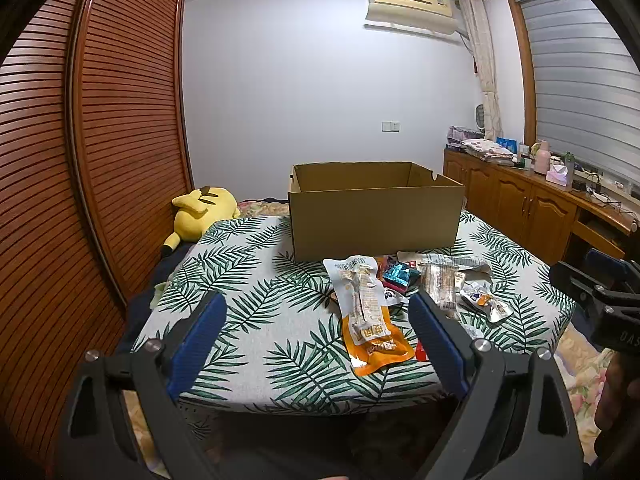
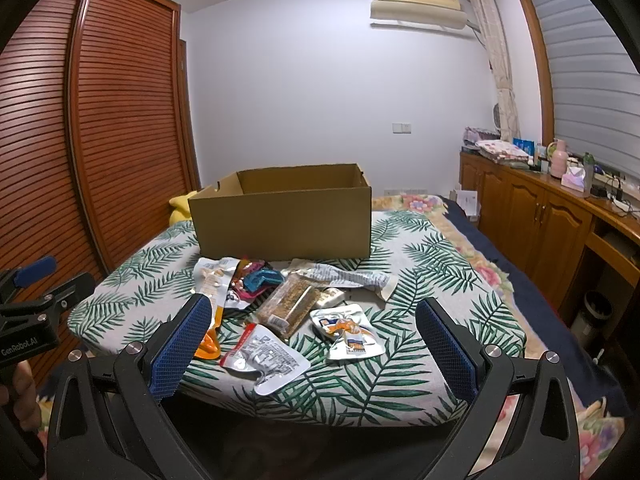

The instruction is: Organize snacks

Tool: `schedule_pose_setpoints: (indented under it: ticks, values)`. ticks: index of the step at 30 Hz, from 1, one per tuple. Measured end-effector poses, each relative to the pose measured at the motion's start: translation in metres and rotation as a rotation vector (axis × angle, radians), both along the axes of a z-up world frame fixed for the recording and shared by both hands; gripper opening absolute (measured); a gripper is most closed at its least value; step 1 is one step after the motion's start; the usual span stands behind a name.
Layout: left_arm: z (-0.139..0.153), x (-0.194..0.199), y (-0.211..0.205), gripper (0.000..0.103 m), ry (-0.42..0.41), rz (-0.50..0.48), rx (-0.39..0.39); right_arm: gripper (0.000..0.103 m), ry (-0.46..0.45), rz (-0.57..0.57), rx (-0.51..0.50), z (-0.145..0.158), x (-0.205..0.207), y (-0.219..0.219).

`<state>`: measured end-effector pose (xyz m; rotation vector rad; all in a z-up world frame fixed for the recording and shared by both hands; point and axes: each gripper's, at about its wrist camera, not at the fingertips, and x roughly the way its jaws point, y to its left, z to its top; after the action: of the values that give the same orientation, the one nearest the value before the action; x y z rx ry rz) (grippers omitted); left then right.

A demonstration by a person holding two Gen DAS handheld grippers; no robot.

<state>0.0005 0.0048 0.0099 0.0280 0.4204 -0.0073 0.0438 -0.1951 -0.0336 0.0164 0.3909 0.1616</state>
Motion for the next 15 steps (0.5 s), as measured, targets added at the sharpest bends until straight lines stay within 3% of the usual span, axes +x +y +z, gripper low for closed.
schedule_pose_setpoints:
  ticks: [15]
  values:
    - [-0.0013,-0.0037,-0.0021,0.093,-0.002,0.001,-0.001,0.103,0.0,0.001,-0.001,-0.0007,-0.001,0.0003]
